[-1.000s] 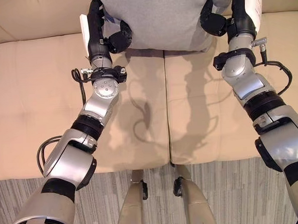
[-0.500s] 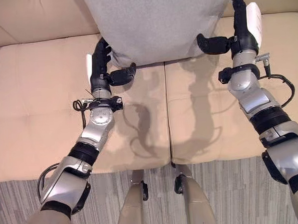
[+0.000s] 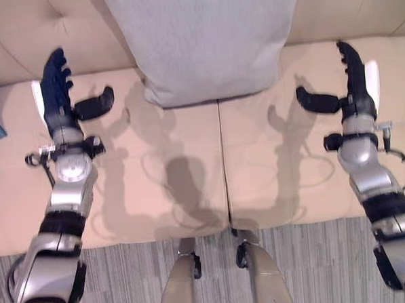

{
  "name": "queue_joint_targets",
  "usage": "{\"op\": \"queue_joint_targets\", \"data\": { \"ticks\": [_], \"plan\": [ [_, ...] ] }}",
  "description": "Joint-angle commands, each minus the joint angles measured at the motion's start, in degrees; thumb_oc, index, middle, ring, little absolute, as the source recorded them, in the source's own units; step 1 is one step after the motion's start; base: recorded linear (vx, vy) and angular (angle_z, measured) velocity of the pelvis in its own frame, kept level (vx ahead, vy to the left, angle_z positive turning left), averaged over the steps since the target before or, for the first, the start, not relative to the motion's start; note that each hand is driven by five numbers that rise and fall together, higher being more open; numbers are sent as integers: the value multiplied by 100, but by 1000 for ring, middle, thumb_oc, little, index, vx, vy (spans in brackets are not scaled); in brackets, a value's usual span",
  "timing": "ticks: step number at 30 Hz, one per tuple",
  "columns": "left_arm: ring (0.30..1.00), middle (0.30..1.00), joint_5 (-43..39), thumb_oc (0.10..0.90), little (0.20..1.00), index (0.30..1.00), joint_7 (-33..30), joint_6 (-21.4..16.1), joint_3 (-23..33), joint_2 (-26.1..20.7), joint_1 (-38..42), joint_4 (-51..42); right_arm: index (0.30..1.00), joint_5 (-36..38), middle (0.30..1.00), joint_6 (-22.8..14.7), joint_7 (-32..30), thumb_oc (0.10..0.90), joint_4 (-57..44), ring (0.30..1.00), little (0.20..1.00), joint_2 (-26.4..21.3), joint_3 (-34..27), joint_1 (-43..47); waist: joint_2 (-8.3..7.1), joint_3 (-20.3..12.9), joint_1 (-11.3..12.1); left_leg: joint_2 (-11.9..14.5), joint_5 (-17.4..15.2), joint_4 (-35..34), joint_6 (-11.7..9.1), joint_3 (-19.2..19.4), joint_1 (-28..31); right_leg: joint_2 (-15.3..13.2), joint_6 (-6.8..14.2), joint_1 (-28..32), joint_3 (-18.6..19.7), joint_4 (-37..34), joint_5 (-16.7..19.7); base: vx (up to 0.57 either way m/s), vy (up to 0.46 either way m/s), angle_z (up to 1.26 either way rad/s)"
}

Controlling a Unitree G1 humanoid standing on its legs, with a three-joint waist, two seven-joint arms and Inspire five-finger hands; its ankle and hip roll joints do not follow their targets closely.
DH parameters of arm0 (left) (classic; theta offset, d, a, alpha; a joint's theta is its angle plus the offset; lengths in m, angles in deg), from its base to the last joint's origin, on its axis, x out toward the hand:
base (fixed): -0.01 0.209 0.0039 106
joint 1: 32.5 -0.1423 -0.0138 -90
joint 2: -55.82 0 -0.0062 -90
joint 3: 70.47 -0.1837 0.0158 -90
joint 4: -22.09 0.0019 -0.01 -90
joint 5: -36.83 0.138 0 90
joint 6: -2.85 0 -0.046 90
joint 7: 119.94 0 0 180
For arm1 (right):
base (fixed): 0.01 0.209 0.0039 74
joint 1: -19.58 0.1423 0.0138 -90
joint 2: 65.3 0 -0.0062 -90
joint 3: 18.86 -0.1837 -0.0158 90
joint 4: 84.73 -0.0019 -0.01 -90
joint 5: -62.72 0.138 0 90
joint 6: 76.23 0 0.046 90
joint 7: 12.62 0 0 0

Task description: Pick up all the scattered cushions and arrange them neatly on the sofa.

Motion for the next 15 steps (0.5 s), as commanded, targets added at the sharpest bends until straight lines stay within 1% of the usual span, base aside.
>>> {"op": "queue_joint_targets", "data": {
  "ticks": [1,2,3,5,7,10,11,12,13,14,15],
  "plan": [
    [900,900,836,800,900,900,263,-321,112,110,-830,-289,900,-40,900,-523,212,800,-124,900,900,-58,-366,-970,-314,-1494,48,-3,-686,0,-258,272,312,-83,431,747,-236,-1516,484,59,-4,8],
    [900,900,1035,800,900,900,324,-285,195,223,-1192,-422,900,-69,900,-554,274,800,-195,900,900,22,-513,-1319,-323,-1490,52,10,-712,0,-270,281,454,-87,429,904,-256,-1516,449,82,-8,10],
    [900,900,1278,800,900,900,495,-213,379,416,-1880,-474,900,-59,900,-568,444,800,-187,900,900,249,-757,-1895,-328,-1500,61,40,-766,0,-279,297,735,-95,426,1207,-295,-1516,377,80,-13,10],
    [900,900,1325,800,900,900,675,-124,502,642,-2419,-375,900,-77,900,-531,596,800,-152,900,900,489,-874,-2312,-323,-1492,69,60,-798,0,-273,324,1041,-87,412,1540,-316,-1516,299,87,-1,-2],
    [900,900,1401,800,900,900,873,0,548,883,-2874,-89,900,-132,900,-487,709,800,-24,900,900,726,-939,-2650,-309,-1467,90,94,-830,0,-261,369,1381,-72,404,1877,-313,-1516,212,71,-6,-2],
    [900,900,1444,800,900,900,1126,191,522,1199,-3350,489,900,-89,900,-398,887,800,223,900,900,1064,-954,-3018,-277,-1394,107,146,-881,0,-226,444,1855,-35,377,2330,-330,-1516,104,48,-2,-4],
    [900,900,1443,800,900,900,1127,189,522,1198,-3347,490,900,-88,900,-398,888,800,222,900,900,1065,-956,-3017,-280,-1393,103,139,-862,0,-223,441,1844,-42,378,2321,-333,-1516,118,47,-13,-1],
    [900,900,1600,800,900,900,1200,271,513,1356,-3618,895,900,49,900,-373,1015,800,443,900,900,1298,-1003,-3241,-273,-1373,113,173,-931,0,-206,478,2133,-16,368,2610,-348,-1516,38,18,-6,4],
    [900,900,1601,800,900,900,1199,270,513,1355,-3616,895,900,49,900,-373,1016,800,443,900,900,1299,-1004,-3240,-277,-1376,108,167,-914,0,-202,475,2118,-23,369,2598,-351,-1516,51,61,-20,7],
    [900,900,1634,800,900,900,1304,373,546,1534,-3734,1287,900,76,900,-341,1112,800,766,900,900,1475,-915,-3337,-283,-1391,121,174,-964,0,-177,506,2331,1,356,2823,-348,-1516,-12,41,-19,3],
    [900,900,1736,800,900,900,1329,393,496,1589,-3757,1516,900,77,900,-338,1178,800,980,900,900,1564,-844,-3382,-288,-1369,129,180,-997,0,-162,508,2472,21,347,2969,-338,-1516,-49,63,-31,1]
  ]
}}
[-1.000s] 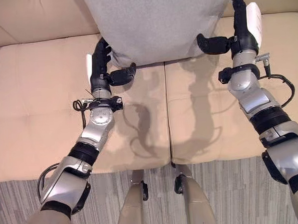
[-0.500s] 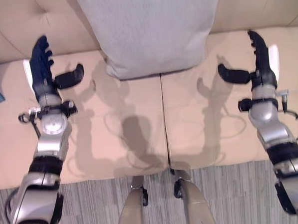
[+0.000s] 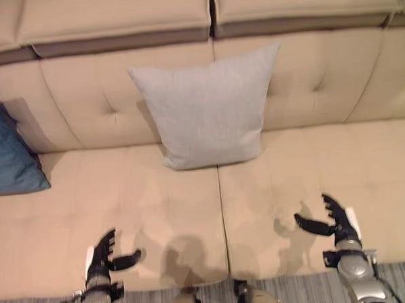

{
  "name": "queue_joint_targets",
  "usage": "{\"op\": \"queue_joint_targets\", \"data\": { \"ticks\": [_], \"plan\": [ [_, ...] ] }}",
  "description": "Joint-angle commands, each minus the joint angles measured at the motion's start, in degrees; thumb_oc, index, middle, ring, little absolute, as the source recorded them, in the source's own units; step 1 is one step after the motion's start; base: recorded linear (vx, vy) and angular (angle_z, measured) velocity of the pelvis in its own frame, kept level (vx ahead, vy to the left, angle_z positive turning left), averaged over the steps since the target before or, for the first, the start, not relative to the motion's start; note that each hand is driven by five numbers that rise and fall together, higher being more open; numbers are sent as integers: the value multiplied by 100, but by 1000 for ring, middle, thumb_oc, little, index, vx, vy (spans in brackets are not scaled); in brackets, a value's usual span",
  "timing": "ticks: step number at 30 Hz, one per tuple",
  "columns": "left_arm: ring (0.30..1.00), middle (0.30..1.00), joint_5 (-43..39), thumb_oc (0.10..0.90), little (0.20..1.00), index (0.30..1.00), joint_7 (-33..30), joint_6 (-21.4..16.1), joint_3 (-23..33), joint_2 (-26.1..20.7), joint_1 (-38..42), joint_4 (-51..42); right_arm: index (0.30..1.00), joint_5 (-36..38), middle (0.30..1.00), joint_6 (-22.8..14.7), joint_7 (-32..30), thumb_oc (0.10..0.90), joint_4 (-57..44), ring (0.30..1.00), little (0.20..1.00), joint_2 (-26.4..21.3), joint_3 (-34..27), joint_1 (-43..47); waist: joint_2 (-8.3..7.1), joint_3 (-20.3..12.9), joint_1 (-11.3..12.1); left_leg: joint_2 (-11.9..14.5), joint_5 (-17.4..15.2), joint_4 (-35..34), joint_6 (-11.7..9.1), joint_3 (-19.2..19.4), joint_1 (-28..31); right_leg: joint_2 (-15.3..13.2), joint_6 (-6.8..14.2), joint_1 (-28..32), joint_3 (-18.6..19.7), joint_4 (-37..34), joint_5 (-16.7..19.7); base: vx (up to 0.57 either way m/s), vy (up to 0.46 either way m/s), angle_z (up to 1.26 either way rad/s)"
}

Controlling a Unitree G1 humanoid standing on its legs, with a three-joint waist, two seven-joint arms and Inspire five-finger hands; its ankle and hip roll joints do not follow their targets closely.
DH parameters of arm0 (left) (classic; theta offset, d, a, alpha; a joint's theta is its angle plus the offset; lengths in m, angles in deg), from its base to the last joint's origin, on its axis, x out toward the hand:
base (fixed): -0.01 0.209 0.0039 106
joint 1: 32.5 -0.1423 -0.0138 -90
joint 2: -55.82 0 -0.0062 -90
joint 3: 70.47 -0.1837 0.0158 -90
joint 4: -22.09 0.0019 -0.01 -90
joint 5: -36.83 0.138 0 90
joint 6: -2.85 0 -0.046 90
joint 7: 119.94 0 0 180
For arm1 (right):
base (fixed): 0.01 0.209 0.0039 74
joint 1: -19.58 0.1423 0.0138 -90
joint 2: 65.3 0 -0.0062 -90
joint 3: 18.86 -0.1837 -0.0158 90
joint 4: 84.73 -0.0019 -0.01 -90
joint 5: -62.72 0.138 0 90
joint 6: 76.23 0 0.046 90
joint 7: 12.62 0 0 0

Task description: Pick up all the scattered cushions and arrange them neatly on the sofa.

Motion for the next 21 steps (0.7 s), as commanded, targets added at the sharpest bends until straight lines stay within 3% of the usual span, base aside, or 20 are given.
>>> {"op": "queue_joint_targets", "data": {
  "ticks": [1,7,11,13,15,21],
  "plan": [
    [900,900,393,800,900,900,104,-180,12,-51,285,433,900,64,900,-320,108,800,272,900,900,-276,179,46,-86,-637,105,129,-446,6,-45,366,312,-157,365,100,-214,-27,-136,41,-28,2],
    [900,900,689,800,900,900,40,-30,-77,177,453,1695,900,69,900,-288,244,800,1316,900,900,82,460,-56,-136,-585,113,210,-584,6,-41,356,849,-19,285,669,-142,-27,-357,25,-62,2],
    [900,900,707,800,900,900,50,-26,-204,216,624,1869,900,208,900,-292,242,800,1763,900,900,173,494,-7,-131,-510,100,261,-544,16,-42,372,956,16,263,729,-97,-27,-424,-29,-49,4],
    [900,900,697,800,900,900,13,-17,-293,204,795,1894,900,240,900,-265,196,800,2022,900,900,170,550,84,-191,-352,101,247,-679,600,-42,399,707,-65,242,711,-117,-27,-383,-185,-38,3],
    [900,900,653,800,900,900,23,-18,-331,254,951,2007,900,233,900,-227,157,800,2226,900,900,150,618,259,-273,-204,122,142,-1155,1317,-22,349,554,-176,211,634,-106,-27,-274,-238,7,12],
    [900,900,448,800,900,900,52,-8,-254,479,1059,2364,900,133,900,-119,135,800,2533,900,900,158,709,501,-298,-247,60,44,-1416,1949,16,-131,886,-218,212,439,-47,-27,-55,-98,78,-12]
  ]
}}
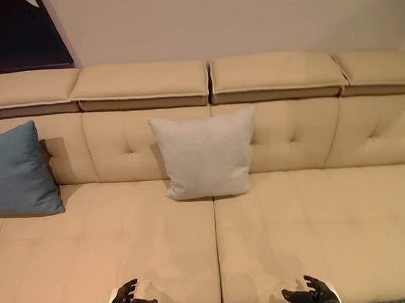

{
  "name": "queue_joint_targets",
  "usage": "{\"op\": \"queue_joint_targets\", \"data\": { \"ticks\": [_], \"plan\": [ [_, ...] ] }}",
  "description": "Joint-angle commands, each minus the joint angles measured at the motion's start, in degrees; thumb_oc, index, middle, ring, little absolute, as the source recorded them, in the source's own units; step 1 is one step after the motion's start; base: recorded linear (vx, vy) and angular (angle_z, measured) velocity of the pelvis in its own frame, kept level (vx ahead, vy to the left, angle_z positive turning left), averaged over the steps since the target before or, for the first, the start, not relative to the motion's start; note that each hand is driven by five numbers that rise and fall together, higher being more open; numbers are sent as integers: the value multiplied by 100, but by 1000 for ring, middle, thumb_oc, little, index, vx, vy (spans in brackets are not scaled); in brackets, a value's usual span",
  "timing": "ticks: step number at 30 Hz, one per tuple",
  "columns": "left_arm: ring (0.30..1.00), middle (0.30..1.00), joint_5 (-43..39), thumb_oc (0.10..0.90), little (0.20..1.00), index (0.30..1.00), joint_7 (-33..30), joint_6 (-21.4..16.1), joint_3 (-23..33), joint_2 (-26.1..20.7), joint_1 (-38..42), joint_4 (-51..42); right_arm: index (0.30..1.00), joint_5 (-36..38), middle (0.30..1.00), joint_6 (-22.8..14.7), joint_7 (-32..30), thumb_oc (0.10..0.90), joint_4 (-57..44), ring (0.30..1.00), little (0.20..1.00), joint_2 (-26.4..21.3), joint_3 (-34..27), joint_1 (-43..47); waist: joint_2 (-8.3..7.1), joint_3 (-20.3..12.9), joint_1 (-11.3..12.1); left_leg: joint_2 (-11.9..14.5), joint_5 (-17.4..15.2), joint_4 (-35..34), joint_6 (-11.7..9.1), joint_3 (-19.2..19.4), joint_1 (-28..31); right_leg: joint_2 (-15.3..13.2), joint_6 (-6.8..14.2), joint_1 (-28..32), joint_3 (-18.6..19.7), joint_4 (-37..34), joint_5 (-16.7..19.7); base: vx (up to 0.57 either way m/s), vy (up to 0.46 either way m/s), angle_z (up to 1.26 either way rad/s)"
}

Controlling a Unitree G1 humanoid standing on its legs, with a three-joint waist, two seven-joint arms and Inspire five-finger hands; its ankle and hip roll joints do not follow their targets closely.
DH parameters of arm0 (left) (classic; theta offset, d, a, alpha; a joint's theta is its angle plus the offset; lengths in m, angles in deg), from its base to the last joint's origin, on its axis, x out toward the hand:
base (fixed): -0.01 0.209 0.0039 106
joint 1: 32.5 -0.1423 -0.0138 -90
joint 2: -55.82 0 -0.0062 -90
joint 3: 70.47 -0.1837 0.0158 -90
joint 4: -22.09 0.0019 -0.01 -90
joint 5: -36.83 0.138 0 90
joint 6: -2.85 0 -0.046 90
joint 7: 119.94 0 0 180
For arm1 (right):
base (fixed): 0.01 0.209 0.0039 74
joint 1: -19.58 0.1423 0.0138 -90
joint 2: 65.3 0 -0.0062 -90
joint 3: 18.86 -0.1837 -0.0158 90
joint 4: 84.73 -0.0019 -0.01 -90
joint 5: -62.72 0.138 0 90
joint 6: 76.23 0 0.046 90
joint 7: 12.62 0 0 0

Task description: Pick up all the scattered cushions and arrange them neatly on the sofa.

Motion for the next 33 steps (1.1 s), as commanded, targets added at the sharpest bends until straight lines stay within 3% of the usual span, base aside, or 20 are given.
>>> {"op": "queue_joint_targets", "data": {
  "ticks": [1,5,9,11,13,18,20,21,26,33],
  "plan": [
    [900,900,-194,800,900,900,-163,-198,37,-130,-23,-185,900,95,900,-125,-197,800,-92,900,900,-133,-49,186,-28,-169,97,99,-640,-95,194,-112,781,14,847,-198,45,32,-272,-45,144,12],
    [900,900,-86,800,900,900,-132,-141,-157,-92,86,-134,900,-69,900,-63,-244,800,150,900,900,-105,11,237,19,-238,-35,17,-986,-914,298,-61,1177,-116,979,-498,68,60,18,-89,193,19],
    [900,900,-71,800,900,900,-178,-132,-228,-89,181,-120,900,-111,900,4,-292,800,225,900,900,-2,64,320,-53,-115,-23,-192,-997,-1010,428,-153,1052,-269,1110,-771,105,149,199,-163,171,-2],
    [900,900,-43,800,900,900,-175,-100,-222,-110,201,-63,900,-172,900,43,-295,800,252,900,900,48,114,357,-97,-22,41,-296,-991,-1061,533,-134,1002,-365,1159,-917,80,361,145,-210,157,-17],
    [900,900,-6,800,900,900,-199,-58,-188,-208,277,146,900,-194,900,103,-288,800,337,900,900,114,168,456,-105,179,67,-319,-855,-1077,657,-109,905,-428,1205,-1158,145,1057,-18,-306,160,-26],
    [900,900,113,800,900,900,-147,4,-193,-270,219,335,900,-176,900,68,-239,800,503,900,900,122,231,392,-14,114,154,-324,-642,-1165,797,-103,767,-171,973,-833,287,2007,-584,-128,65,-17],
    [900,900,-5,800,900,900,-137,30,-77,-250,120,348,900,-161,900,69,-228,800,552,900,900,154,221,362,-74,-73,333,-357,-565,-1279,803,-13,648,-71,923,-344,215,1779,-815,-107,-64,-15],
    [900,900,-81,800,900,900,-165,29,-54,-179,57,299,900,-208,900,77,-237,800,541,900,900,172,261,368,-155,-208,426,-378,-514,-1327,748,59,570,-48,936,-69,131,1244,-853,-39,-124,-20],
    [900,900,-102,800,900,900,-218,58,-111,-53,36,327,900,-310,900,107,-290,800,556,900,900,121,389,402,-172,-284,416,-296,-463,-1352,649,147,612,83,874,160,235,665,-847,3,-114,-11],
    [900,900,16,800,900,900,-197,87,-291,-34,128,259,900,-219,900,94,-314,800,595,900,900,109,360,325,-139,-206,310,-195,-455,-1283,566,143,705,170,792,265,243,553,-843,4,-82,1]
  ]
}}
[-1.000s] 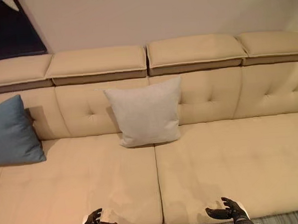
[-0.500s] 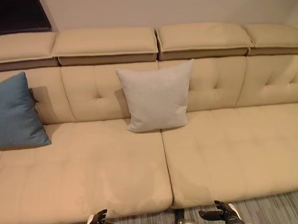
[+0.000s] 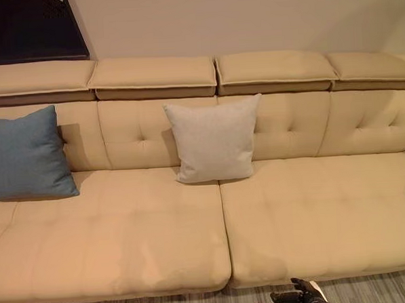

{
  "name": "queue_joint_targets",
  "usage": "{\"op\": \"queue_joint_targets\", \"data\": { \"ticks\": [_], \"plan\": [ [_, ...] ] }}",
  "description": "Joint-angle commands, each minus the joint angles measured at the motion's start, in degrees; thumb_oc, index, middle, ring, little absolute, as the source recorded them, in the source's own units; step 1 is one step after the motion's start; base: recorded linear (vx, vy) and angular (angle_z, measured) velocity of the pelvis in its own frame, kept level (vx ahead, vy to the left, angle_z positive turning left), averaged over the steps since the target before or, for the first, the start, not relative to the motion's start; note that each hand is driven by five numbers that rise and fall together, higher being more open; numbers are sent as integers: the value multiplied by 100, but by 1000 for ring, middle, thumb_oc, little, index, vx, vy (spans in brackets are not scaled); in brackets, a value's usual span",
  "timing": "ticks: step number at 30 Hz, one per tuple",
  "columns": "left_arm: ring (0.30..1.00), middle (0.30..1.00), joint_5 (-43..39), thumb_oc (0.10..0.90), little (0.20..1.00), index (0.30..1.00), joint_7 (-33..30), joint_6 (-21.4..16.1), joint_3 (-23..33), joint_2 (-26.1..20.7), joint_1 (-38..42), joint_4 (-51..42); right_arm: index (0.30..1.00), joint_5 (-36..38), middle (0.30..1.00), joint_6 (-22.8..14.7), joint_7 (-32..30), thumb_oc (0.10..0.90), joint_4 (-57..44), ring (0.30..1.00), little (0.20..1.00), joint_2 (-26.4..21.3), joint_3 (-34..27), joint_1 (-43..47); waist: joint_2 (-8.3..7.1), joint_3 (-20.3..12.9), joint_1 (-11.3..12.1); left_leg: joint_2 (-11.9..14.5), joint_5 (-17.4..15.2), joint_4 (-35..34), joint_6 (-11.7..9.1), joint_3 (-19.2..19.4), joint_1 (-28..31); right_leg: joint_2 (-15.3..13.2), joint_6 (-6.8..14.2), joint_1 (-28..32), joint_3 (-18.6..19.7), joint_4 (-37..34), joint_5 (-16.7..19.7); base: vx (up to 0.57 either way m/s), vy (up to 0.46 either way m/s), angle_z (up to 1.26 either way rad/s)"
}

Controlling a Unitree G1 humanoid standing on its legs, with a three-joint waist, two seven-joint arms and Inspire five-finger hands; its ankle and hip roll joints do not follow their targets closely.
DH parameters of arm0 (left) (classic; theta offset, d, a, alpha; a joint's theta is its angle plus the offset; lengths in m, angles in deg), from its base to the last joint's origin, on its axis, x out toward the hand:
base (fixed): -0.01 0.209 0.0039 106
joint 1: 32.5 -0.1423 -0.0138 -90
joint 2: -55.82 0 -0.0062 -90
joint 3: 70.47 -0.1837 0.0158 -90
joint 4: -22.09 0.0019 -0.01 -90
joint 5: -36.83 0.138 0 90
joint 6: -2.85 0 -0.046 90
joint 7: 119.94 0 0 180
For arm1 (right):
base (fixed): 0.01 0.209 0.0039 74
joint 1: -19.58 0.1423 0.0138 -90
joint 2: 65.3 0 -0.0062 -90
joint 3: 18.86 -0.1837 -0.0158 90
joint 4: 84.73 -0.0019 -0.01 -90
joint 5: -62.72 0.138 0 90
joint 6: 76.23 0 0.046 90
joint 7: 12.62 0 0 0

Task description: Pick up all the scattered cushions and arrange them neatly on the sofa.

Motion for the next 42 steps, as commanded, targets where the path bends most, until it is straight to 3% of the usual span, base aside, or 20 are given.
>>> {"op": "queue_joint_targets", "data": {
  "ticks": [1,3,6,9,12,13,14,15,16,17,20,22,24,26,31,37,38,39,40,42],
  "plan": [
    [900,900,23,800,900,900,-73,-48,11,-147,390,-111,900,23,900,-157,-222,800,-60,900,900,-265,73,118,-146,181,-34,-222,-798,537,-89,-348,-19,-176,357,-144,171,506,-244,-97,-47,0],
    [900,900,-4,800,900,900,-73,-60,-153,-91,513,-213,900,62,900,-140,-298,800,10,900,900,-284,84,174,-157,340,3,-287,-763,957,-162,-682,-326,-181,321,-215,280,501,-179,-160,-18,-13],
    [900,900,-131,800,900,900,-63,-76,-276,23,579,-256,900,-59,900,-123,-396,800,43,900,900,-370,171,230,-165,373,131,-331,-874,1392,-278,-1655,-428,-199,350,-467,656,591,-35,-135,149,-62],
    [900,900,-151,800,900,900,-124,-144,-414,143,687,-385,900,-37,900,-44,-409,800,4,900,900,-376,182,285,-72,417,81,-295,-917,1227,-335,-2257,-312,-271,519,-792,1011,661,148,-158,338,-146],
    [900,900,79,800,900,900,-110,-157,-579,115,839,-428,900,-69,900,62,-412,800,2,900,900,-316,244,427,-120,551,-2,-427,-1141,960,-144,-1875,-252,-516,820,-1330,1366,586,637,-280,389,-137],
    [900,900,233,800,900,900,-99,-168,-631,57,934,-398,900,-101,900,84,-413,800,-35,900,900,-257,261,507,-148,619,-46,-490,-1161,921,-72,-1622,-314,-645,981,-1548,1385,473,849,-437,404,-185],
    [900,900,264,800,900,900,-114,-168,-618,-8,965,-380,900,-114,900,81,-424,800,-71,900,900,-228,273,525,-155,682,0,-489,-1143,955,-41,-1400,-391,-702,976,-1654,1206,473,874,-405,274,-184],
    [900,900,247,800,900,900,-134,-150,-582,-81,999,-365,900,-146,900,64,-440,800,-105,900,900,-212,273,518,-138,737,53,-458,-1120,981,-35,-1247,-438,-765,914,-1728,864,576,819,-431,255,-196],
    [900,900,212,800,900,900,-131,-139,-491,-181,975,-328,900,-222,900,5,-471,800,-129,900,900,-252,271,449,-84,771,212,-418,-1022,1028,-13,-930,-580,-1012,781,-1521,-86,834,542,-469,294,-167],
    [900,900,209,800,900,900,-110,-95,-347,-238,861,-258,900,-284,900,-12,-459,800,-80,900,900,-268,280,385,-50,709,317,-368,-932,954,69,-701,-549,-1001,653,-1304,-372,1348,253,-427,313,-200],
    [900,900,138,800,900,900,-81,-23,-143,-290,721,-39,900,-227,900,-33,-463,800,-40,900,900,-291,216,340,-41,530,456,-331,-844,941,195,-368,-604,-692,565,-948,-319,1921,-287,-165,111,-148],
    [900,900,135,800,900,900,-79,-17,-127,-285,708,1,900,-222,900,-37,-469,800,-42,900,900,-291,212,329,-48,492,496,-328,-816,961,201,-286,-676,-652,551,-866,-359,1904,-365,-123,4,-71],
    [900,900,142,800,900,900,-104,-19,-115,-259,670,18,900,-199,900,-36,-500,800,-73,900,900,-288,220,343,-115,484,633,-320,-786,972,189,-30,-757,-620,533,-653,-409,1631,-386,-172,-66,-55],
    [900,900,145,800,900,900,-74,-19,-132,-150,659,-2,900,-160,900,-41,-538,800,-109,900,900,-335,248,314,-131,413,584,-260,-746,948,167,93,-728,-473,503,-490,-219,1073,-387,-63,-191,-79],
    [900,900,229,800,900,900,-43,-10,-417,-22,739,-117,900,-95,900,-41,-573,800,-134,900,900,-398,189,156,-19,476,346,-154,-677,959,56,64,-642,-305,398,-416,-70,771,-312,-13,-135,-21],
    [900,900,338,800,900,900,-34,33,-738,125,932,-196,900,132,900,-42,-683,800,26,900,900,-420,-49,6,92,663,100,-57,-700,1591,-108,-25,-832,-210,259,-266,28,576,-299,-10,-61,5],
    [900,900,345,800,900,900,-48,41,-826,174,979,-151,900,198,900,-28,-737,800,112,900,900,-421,-92,3,78,703,145,-220,-667,1716,-140,-302,-1030,-213,248,-235,96,527,-270,30,-21,-7],
    [900,900,345,800,900,900,-49,41,-828,175,981,-149,900,198,900,-29,-737,800,112,900,900,-420,-93,3,79,704,143,-221,-673,1726,-138,-306,-1034,-214,250,-232,92,526,-272,169,-24,-34],
    [900,900,345,800,900,900,-56,43,-888,221,975,-52,900,239,900,4,-781,800,246,900,900,-419,-146,-47,78,678,229,-547,-566,1508,-148,-631,-1307,-128,299,-135,220,434,-270,185,-10,-27],
    [900,900,359,800,900,900,-68,50,-845,223,951,14,900,228,900,41,-792,800,328,900,900,-407,-153,-47,75,665,301,-576,-508,1538,-169,-688,-1464,-48,317,-106,423,458,-349,180,17,-5]
  ]
}}
